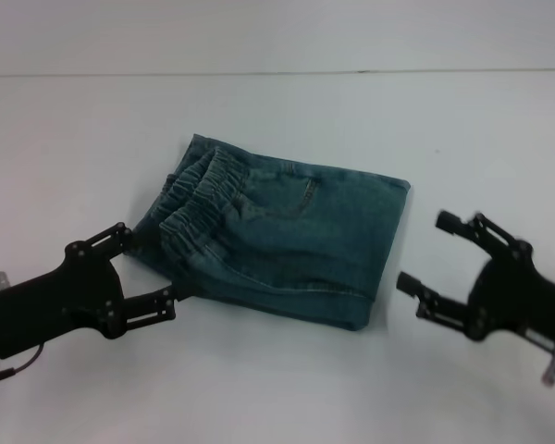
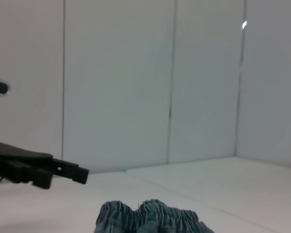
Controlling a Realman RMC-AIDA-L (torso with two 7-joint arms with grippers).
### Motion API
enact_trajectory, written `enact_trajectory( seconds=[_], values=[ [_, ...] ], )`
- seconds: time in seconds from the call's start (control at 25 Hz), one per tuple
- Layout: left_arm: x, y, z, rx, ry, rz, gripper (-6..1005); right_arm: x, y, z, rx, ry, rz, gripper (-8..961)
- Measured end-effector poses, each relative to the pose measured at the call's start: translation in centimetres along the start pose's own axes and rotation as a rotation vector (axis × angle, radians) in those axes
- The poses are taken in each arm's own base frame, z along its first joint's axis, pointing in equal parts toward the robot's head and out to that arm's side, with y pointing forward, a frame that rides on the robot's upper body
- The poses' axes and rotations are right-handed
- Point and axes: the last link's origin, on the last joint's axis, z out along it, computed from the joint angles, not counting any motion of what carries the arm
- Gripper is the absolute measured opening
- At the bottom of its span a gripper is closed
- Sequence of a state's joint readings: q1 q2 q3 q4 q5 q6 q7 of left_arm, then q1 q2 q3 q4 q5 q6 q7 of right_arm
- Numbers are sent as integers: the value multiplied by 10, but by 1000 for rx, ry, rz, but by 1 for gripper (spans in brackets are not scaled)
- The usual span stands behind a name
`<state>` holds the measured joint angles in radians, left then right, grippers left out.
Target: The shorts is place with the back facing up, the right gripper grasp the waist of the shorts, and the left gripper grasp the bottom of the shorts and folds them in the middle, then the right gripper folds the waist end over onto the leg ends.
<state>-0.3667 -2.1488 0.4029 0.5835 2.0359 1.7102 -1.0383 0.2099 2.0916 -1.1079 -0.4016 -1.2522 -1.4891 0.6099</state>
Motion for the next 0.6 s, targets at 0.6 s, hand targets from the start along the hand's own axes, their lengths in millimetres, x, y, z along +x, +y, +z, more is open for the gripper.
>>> enact_trajectory(
  seconds=[0.6],
  values=[
    [9,-7,-16,-167,-180,-45,892,5,11,-2,-200,134,69,924]
  ],
)
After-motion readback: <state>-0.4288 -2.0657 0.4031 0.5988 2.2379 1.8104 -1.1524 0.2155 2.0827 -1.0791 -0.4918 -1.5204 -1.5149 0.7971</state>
